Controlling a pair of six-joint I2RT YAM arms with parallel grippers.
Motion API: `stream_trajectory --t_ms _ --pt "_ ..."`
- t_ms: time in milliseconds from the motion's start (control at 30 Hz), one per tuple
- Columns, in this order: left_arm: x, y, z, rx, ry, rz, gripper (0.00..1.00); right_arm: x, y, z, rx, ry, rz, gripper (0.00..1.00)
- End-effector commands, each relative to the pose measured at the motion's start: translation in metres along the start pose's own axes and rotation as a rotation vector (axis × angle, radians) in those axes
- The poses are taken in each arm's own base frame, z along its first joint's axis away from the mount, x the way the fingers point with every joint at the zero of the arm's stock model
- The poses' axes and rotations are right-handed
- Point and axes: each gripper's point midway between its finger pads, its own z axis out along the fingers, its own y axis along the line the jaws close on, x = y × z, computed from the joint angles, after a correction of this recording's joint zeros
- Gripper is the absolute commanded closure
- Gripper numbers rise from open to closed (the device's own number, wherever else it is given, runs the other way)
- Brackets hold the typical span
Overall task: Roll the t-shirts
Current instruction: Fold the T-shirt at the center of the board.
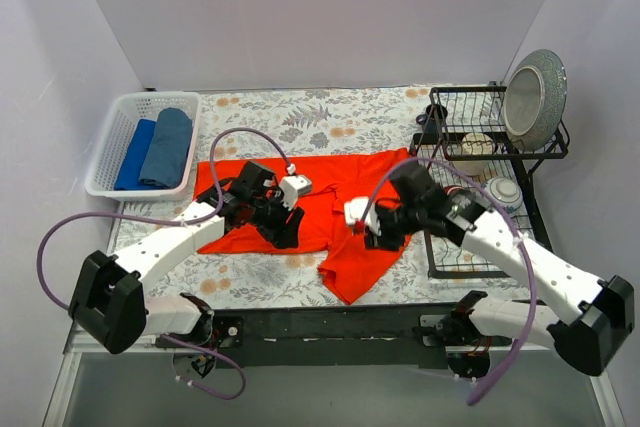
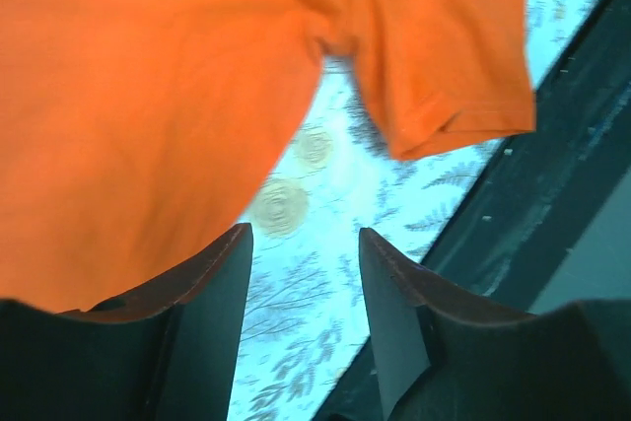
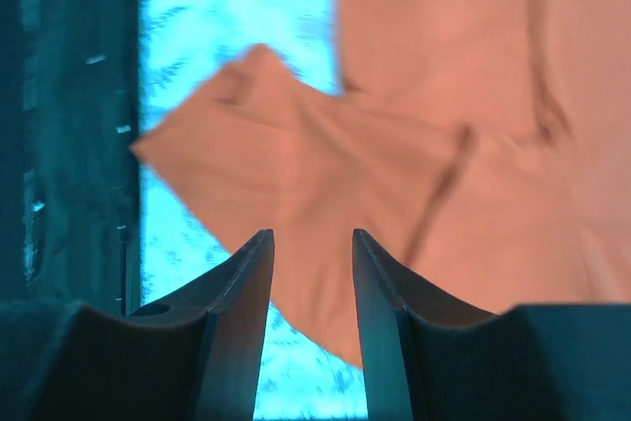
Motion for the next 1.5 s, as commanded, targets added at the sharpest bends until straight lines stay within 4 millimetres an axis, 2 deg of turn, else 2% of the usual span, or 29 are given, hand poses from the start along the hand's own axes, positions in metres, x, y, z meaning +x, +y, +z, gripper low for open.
stream_trajectory --t_ms 0,67,100,133,200,233,267,333,400,633,867,1167,1467 --pt "0.003 0.029 -0.013 -0.09 -0.037 0.058 0.53 0.009 0.05 0.038 -0.072 -0.019 -0.256 0.55" --pt "-0.004 0.04 -0.027 -0.126 -0.089 0.066 0.5 0.006 0.066 0.05 -0.09 -0.044 -0.328 0.56" --pt "-0.004 0.057 -0.036 -0.172 -0.108 0.037 0.49 0.003 0.085 0.058 -0.132 -0.048 -0.381 0.57" --pt "-0.003 0.066 -0.043 -0.209 -0.111 0.031 0.49 0.014 0.097 0.067 -0.169 -0.029 -0.39 0.57" --pt "0.005 0.08 -0.059 -0.267 -0.115 0.031 0.49 0.013 0.113 0.079 -0.207 -0.032 -0.439 0.59" --pt "0.007 0.083 -0.065 -0.286 -0.118 0.031 0.49 0.021 0.119 0.087 -0.231 -0.007 -0.447 0.59" --pt "0.014 0.088 -0.07 -0.309 -0.111 0.013 0.49 0.021 0.121 0.092 -0.232 -0.01 -0.464 0.6" --pt "0.016 0.09 -0.08 -0.336 -0.133 0.027 0.48 0.026 0.127 0.1 -0.245 -0.003 -0.505 0.59" --pt "0.024 0.094 -0.083 -0.367 -0.132 0.016 0.48 0.025 0.129 0.107 -0.238 -0.009 -0.542 0.59" --pt "0.027 0.098 -0.088 -0.407 -0.148 -0.02 0.47 0.042 0.134 0.119 -0.281 0.046 -0.601 0.59" --pt "0.026 0.113 -0.092 -0.459 -0.15 -0.017 0.46 0.052 0.143 0.115 -0.341 0.077 -0.596 0.58" --pt "0.028 0.121 -0.093 -0.481 -0.142 -0.023 0.46 0.059 0.15 0.108 -0.37 0.083 -0.588 0.57" --pt "0.035 0.133 -0.093 -0.504 -0.129 -0.032 0.45 0.068 0.147 0.117 -0.336 0.08 -0.597 0.6"
